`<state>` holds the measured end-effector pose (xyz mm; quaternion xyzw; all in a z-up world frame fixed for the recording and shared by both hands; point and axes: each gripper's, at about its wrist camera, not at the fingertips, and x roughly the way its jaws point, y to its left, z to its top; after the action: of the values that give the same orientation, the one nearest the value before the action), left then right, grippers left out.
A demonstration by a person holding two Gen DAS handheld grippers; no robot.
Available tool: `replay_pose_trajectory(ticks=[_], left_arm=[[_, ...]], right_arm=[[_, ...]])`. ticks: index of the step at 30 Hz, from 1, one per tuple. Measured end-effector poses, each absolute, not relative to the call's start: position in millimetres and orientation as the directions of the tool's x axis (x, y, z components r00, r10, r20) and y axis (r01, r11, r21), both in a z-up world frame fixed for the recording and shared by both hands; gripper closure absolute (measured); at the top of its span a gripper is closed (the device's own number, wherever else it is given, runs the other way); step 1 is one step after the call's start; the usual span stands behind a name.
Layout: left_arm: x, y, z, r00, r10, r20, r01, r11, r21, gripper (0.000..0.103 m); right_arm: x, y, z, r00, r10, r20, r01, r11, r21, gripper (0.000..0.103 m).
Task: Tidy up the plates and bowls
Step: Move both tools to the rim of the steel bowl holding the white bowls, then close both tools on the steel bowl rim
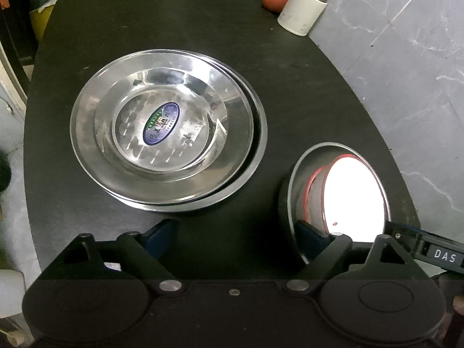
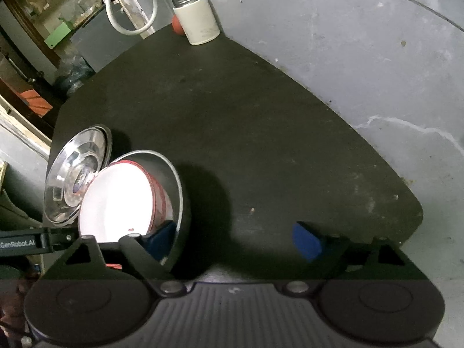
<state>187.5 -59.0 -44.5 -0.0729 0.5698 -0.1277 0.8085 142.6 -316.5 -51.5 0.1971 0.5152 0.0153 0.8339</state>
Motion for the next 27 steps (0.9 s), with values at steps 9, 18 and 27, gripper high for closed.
replay_pose_trajectory(ticks=[9,18,27], left_arm=[[182.7,-58.1,-38.9,0.32,-0.388,-0.864,0.167,0.921,-0.352,0.057],[177.6,-70.0,-35.4,0.327,-0.442,-0.835,0.241,0.894,-0.379,0.087],[177.5,-71.2,-38.4,0.341,-0.441,-0.83,0.261,0.893,-0.367,0.087]], right_arm=[[140.3,-314.9,-46.2,0.488,0.309,-0.816,0.126,0.9,0.417,0.043],[139.6,-305.4,-40.2,0.498,0.362,-0.788,0.054,0.894,0.444,0.073],[143.5,-298.2,-47.9,0.47,0.384,-0.795,0.051,0.887,0.458,0.076]])
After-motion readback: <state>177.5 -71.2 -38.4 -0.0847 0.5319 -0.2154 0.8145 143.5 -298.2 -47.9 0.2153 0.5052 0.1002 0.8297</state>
